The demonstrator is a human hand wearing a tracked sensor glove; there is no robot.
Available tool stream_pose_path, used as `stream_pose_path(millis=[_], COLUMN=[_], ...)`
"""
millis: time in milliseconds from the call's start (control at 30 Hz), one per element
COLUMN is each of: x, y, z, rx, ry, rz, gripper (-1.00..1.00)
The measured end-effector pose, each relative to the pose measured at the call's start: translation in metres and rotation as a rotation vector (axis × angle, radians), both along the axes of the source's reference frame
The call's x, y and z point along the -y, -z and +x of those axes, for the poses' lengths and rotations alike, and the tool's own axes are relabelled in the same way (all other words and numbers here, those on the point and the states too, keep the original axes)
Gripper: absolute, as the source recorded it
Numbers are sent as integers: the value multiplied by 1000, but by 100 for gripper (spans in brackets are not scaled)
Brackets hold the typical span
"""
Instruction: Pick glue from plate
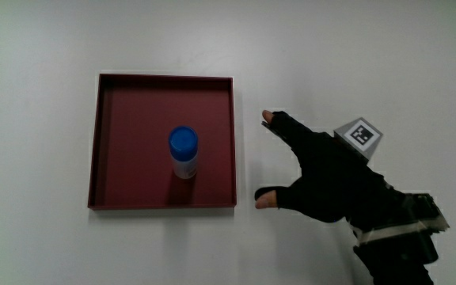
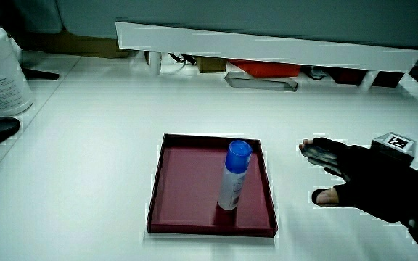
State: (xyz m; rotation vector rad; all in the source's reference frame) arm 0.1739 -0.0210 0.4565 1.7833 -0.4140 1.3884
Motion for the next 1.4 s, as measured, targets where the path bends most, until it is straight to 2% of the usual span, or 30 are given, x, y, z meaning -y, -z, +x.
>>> stream_pose_path(millis=[33,67,167,233,267,300,333,400,433,467,633,867,967,1067,1200,1267,1400], x=[3,5,10,12,13,14,15,16,16,16,18,20,20,20,21,22,21], y=[-6,-1,-3,0,-2,-5,-8,-14,-17,-15,-22,-31,-35,-36,-40,-40,-42], z=[-1,-7,-18,-28,-32,-37,-41,-50,-53,-58,-75,-94,-99,-102,-102,-103,-104], rx=[-7,-3,7,2,-25,0,-9,51,32,40,55,94,91,119,151,156,187], ry=[10,2,11,15,23,26,39,42,47,45,61,68,69,57,27,9,-26], rz=[12,-11,-17,-45,-42,-41,-36,-23,-15,-31,-2,26,24,15,30,19,45], gripper=[0,0,0,0,0,0,0,0,0,0,0,0,0,0,19,29,48])
